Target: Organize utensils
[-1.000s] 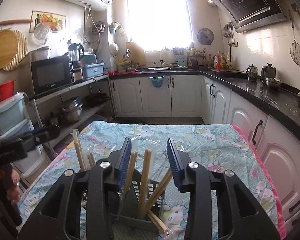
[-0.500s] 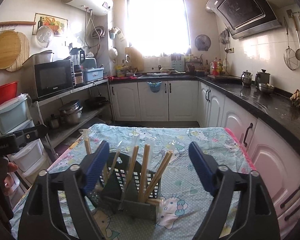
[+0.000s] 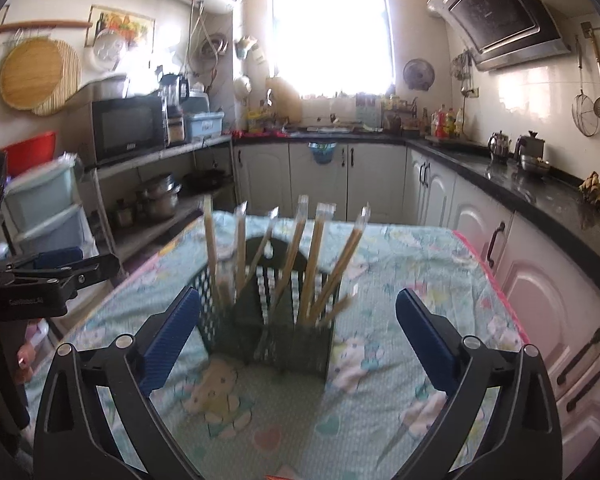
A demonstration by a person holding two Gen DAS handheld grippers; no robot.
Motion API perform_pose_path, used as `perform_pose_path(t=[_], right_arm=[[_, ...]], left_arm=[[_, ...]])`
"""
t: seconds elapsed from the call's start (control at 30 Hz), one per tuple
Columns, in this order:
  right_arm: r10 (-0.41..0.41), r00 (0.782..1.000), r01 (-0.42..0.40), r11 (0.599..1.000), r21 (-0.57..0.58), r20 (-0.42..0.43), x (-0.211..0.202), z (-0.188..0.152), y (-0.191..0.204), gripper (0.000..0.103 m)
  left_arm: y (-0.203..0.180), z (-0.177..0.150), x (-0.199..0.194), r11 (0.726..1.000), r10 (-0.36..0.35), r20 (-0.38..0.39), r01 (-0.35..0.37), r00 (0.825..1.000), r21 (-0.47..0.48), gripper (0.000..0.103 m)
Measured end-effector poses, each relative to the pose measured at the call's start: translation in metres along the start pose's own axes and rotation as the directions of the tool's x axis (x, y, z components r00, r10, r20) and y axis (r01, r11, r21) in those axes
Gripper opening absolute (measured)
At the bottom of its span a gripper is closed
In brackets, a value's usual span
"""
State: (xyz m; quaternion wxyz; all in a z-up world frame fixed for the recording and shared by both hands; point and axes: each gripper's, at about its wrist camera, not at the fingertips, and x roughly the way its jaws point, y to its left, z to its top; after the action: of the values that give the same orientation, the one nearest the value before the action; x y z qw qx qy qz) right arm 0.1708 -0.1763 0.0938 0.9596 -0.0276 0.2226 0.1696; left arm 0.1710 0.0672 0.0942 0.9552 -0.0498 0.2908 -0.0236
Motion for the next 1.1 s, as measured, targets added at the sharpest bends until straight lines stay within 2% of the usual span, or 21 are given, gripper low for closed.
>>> perform_pose_path(t=[0.27,0.43,0.63,0.83,1.1], right_arm=[[0.016,0.992,-0.019,0.999,-0.026,-0.127,0.008,-0.046,0.011,0.096],[-0.010,0.990,0.004,0.999,-0.038,-0.139,0.009,-0.074,0.020,0.096],[-0.058,0.996,0.054,0.997,-0.058,-0.074,0.001,-0.101,0.022,0.097],[-0.108,0.993,0.110,0.991,-0.069,0.038,-0.012,-0.116,0.024,0.097],[-0.161,0.959,0.164,0.986,0.010,0.233,-0.033,-0.112,0.016,0.097]], left_arm=[[0.000,-0.047,0.013,0.999,0.052,-0.096,-0.052,0.994,0.011,0.093],[-0.002,-0.076,0.017,0.998,0.069,-0.090,-0.068,0.994,0.013,0.093],[-0.004,-0.105,0.012,0.999,0.053,-0.025,-0.053,0.998,0.002,0.093],[-0.003,-0.114,0.003,0.999,0.025,0.055,-0.024,0.998,-0.025,0.093],[-0.010,-0.116,-0.012,0.999,0.030,0.197,-0.033,0.980,0.013,0.093]])
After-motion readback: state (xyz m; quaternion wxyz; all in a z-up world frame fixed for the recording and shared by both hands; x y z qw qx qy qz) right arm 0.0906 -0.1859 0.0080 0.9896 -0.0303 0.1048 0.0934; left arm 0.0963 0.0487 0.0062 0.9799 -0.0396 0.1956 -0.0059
